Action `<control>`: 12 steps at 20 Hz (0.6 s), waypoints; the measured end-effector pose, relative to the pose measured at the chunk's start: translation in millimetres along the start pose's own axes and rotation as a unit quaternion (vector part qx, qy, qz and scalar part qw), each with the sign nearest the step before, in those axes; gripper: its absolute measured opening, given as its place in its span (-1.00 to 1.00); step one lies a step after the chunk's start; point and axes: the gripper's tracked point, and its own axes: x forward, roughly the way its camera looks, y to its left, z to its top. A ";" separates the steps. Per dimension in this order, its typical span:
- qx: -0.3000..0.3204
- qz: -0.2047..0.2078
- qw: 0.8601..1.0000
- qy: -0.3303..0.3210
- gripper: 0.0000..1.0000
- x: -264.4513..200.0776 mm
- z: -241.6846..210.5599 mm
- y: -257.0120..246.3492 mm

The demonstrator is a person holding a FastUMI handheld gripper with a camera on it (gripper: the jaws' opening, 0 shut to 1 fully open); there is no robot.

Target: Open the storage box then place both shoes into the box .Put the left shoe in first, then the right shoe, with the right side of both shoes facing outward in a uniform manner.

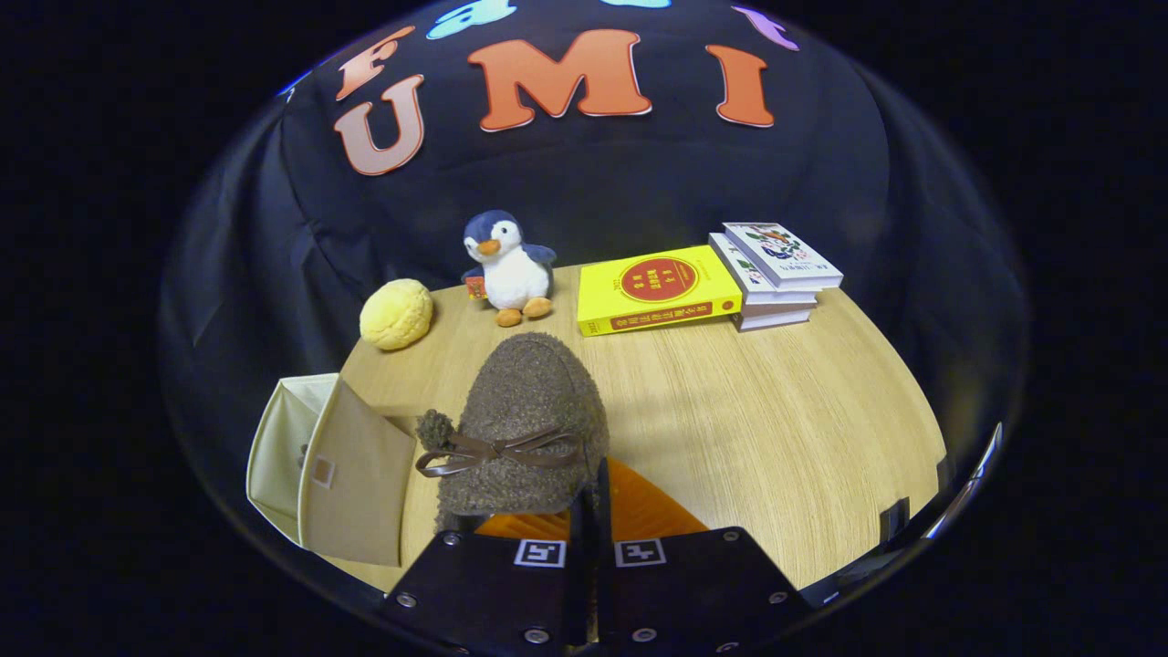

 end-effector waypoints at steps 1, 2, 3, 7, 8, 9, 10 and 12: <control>-0.002 0.004 1.000 -0.002 -0.89 -3.9 5.1 13.2; -0.004 0.009 1.000 -0.001 -0.89 -8.1 10.0 28.7; -0.005 0.015 1.000 -0.003 -0.90 -10.9 14.7 43.2; -0.020 0.051 0.998 -0.012 -0.90 -23.9 32.8 108.9; -0.025 0.059 0.998 -0.011 -0.89 -27.0 35.5 124.1; -0.030 0.066 0.997 -0.011 -0.90 -28.9 37.8 138.6; -0.036 0.074 0.997 -0.012 -0.90 -31.2 41.0 153.4; -0.048 0.089 0.995 -0.013 -0.89 -34.5 44.2 182.6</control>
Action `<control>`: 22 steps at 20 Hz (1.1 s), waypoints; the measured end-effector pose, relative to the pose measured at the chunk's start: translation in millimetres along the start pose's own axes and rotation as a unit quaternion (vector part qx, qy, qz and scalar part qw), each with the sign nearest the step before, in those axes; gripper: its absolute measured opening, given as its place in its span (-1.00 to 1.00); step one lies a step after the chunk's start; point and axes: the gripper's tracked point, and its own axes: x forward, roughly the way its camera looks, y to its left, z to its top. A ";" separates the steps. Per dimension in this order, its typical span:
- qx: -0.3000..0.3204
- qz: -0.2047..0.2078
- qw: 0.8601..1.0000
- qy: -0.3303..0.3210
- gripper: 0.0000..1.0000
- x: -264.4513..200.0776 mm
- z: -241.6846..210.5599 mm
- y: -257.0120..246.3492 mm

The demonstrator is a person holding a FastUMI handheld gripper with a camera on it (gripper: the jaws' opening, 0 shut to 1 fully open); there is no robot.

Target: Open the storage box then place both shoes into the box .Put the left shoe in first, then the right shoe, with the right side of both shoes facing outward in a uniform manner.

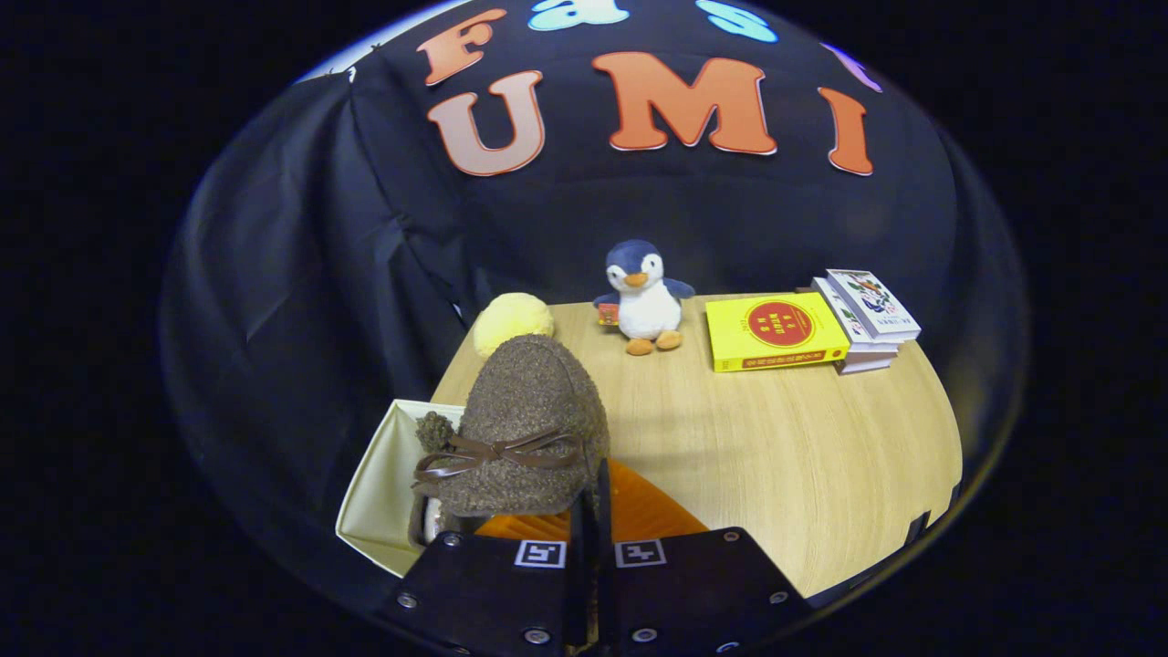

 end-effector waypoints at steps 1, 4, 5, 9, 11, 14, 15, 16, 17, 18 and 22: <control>-0.004 0.008 1.000 0.002 -0.89 2.7 0.9 13.9; -0.016 0.030 0.999 0.012 -0.89 11.7 0.1 52.6; -0.019 0.035 0.999 0.015 -0.89 14.5 -1.0 64.0; -0.025 0.040 0.998 0.037 -0.90 32.2 -14.7 95.7; -0.027 0.037 0.998 0.049 -0.89 45.2 -24.3 103.9; -0.024 0.029 0.997 0.074 -0.89 64.5 -45.2 112.5; -0.022 0.025 0.996 0.085 -0.90 72.0 -53.8 113.9; -0.020 0.020 0.995 0.098 -0.90 76.2 -61.6 114.7; -0.020 0.017 0.994 0.110 -0.90 81.6 -69.3 115.4; -0.022 0.014 0.992 0.123 -0.89 84.2 -77.1 115.5; -0.033 0.030 0.987 0.155 -0.59 80.0 -95.5 123.7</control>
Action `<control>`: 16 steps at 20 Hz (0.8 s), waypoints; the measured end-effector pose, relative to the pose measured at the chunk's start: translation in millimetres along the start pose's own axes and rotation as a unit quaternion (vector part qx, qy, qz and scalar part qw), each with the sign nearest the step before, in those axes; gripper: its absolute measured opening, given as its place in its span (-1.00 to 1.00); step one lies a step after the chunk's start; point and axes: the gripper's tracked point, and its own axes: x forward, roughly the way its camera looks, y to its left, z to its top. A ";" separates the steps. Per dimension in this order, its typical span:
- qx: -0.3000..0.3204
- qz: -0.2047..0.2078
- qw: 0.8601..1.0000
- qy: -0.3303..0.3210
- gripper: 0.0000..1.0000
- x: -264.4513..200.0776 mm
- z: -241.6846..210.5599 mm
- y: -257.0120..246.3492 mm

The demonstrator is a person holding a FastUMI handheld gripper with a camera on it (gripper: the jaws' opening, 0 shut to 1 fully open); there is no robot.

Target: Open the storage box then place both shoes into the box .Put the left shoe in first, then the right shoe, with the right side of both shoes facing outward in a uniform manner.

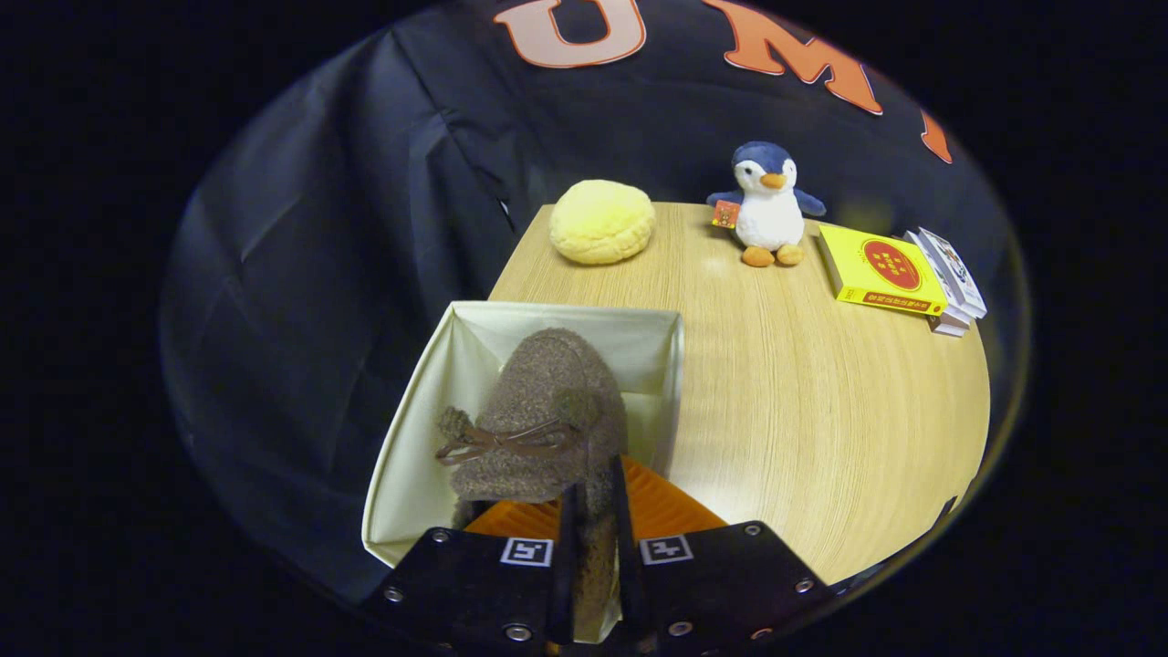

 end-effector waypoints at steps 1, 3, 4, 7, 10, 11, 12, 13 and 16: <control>0.001 0.010 1.000 0.005 -0.49 -4.3 -4.2 1.9; 0.008 0.040 0.999 -0.004 -0.31 -17.7 0.5 7.0; 0.010 0.053 0.998 -0.011 -0.23 -25.9 5.4 6.3; 0.007 0.073 0.996 -0.059 0.07 -58.4 27.3 -12.4; -0.002 0.065 0.990 -0.121 0.30 -93.5 48.2 -49.4; -0.004 0.059 0.988 -0.141 0.42 -105.6 54.1 -64.5; -0.005 0.053 0.986 -0.161 0.47 -116.8 59.6 -79.5; -0.003 0.047 0.982 -0.181 0.63 -126.7 65.3 -95.1; 0.002 0.039 0.973 -0.229 0.78 -156.0 74.7 -140.4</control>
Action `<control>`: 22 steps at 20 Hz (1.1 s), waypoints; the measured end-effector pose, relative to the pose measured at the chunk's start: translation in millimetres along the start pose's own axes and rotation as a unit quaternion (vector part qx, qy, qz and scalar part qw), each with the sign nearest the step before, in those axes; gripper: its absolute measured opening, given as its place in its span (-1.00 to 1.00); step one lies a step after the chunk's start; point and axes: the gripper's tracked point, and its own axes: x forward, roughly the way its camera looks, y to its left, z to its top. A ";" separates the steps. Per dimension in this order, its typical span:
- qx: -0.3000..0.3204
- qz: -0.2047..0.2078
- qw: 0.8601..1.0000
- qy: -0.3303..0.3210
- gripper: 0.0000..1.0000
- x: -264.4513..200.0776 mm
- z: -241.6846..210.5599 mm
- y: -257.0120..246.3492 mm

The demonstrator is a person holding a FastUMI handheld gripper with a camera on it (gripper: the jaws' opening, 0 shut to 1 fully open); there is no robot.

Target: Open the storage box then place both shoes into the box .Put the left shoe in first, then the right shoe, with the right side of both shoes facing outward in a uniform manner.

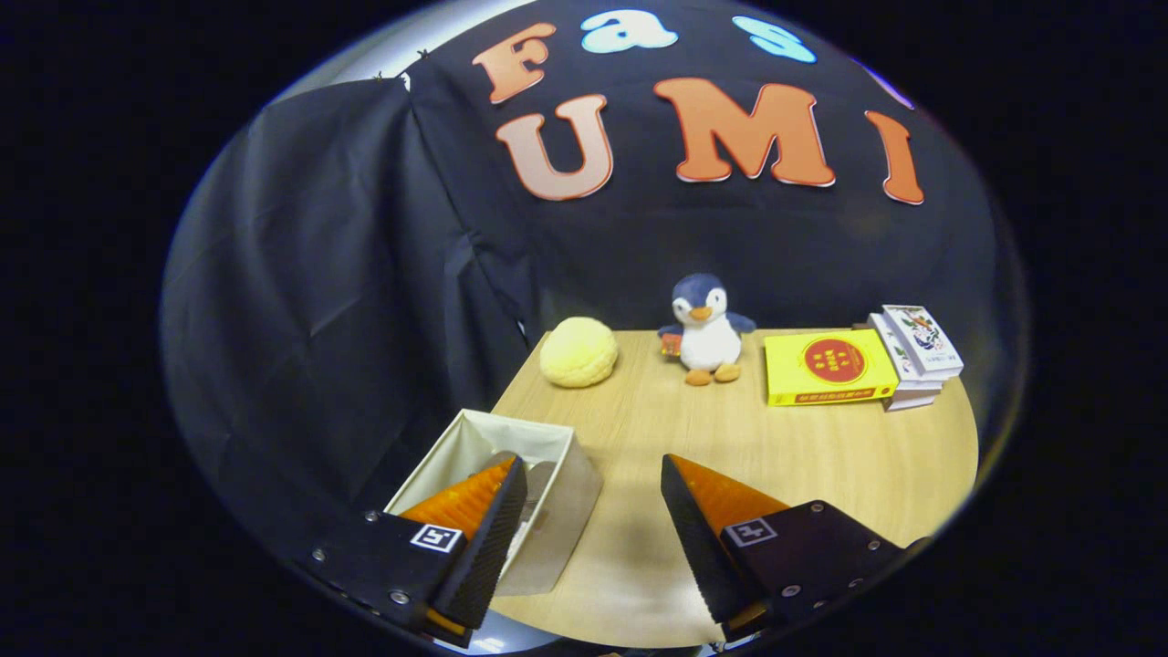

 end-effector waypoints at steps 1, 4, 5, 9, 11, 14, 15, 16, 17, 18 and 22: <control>0.001 -0.005 1.000 -0.015 0.82 -12.1 8.0 -13.6; -0.002 -0.021 0.997 -0.074 0.87 -41.1 35.5 -56.1; -0.006 -0.028 0.995 -0.095 0.88 -51.7 45.6 -72.4; -0.034 -0.062 0.981 -0.181 0.92 -97.5 86.5 -127.7; -0.049 -0.079 0.972 -0.215 0.94 -118.2 102.0 -151.4; -0.074 -0.104 0.958 -0.258 0.95 -146.5 118.1 -177.5; -0.077 -0.109 0.954 -0.269 0.96 -154.2 121.5 -182.5; -0.079 -0.109 0.951 -0.278 0.95 -160.9 123.8 -185.8; -0.079 -0.110 0.949 -0.284 0.96 -166.1 125.7 -189.2; -0.079 -0.110 0.947 -0.291 0.96 -171.9 127.9 -191.5; -0.093 -0.119 0.935 -0.321 0.96 -196.9 140.2 -201.1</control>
